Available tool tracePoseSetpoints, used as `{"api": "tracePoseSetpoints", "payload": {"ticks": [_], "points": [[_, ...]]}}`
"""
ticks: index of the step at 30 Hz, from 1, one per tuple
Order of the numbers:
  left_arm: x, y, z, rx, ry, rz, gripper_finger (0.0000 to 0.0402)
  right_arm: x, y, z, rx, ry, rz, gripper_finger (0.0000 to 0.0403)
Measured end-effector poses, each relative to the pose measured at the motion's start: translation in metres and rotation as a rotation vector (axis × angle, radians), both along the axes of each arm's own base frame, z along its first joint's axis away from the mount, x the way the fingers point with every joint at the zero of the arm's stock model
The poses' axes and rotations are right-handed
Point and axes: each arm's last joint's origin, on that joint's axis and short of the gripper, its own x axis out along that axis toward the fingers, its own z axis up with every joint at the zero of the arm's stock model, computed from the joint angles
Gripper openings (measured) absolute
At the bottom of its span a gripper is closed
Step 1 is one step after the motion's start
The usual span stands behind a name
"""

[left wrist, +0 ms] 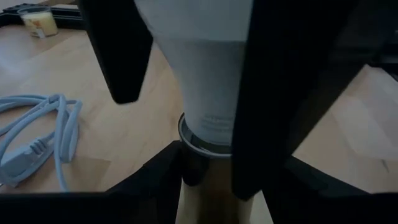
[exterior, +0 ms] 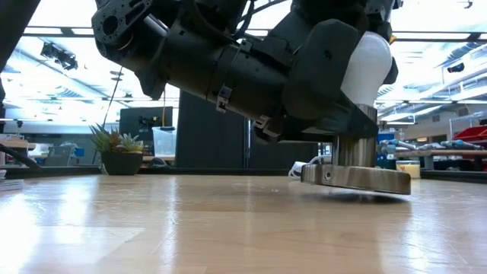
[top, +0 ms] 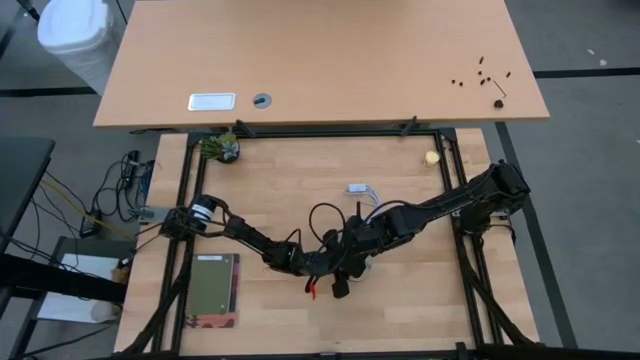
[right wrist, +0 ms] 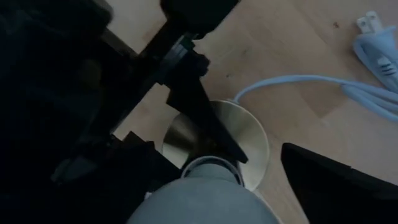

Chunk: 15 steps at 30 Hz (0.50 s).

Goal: Screw lightbulb
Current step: Insert the lightbulb into the lamp

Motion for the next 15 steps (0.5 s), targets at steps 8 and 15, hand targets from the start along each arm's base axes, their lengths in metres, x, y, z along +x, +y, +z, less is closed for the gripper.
{"api": "tracePoseSetpoints", "payload": {"ticks": [8,15], "points": [[0.0,-0.001,0.001,-0.005,-0.002,0.004,0.0188,-0.003,-0.002,0.004,-0.022,0.004,0.001,0.0393],[0.0,0.0,0.002,-0.008,-0.006,0.01,0.0188,-0.002,-0.002,0.02,-0.052,-0.016,0.025,0.039]]}}
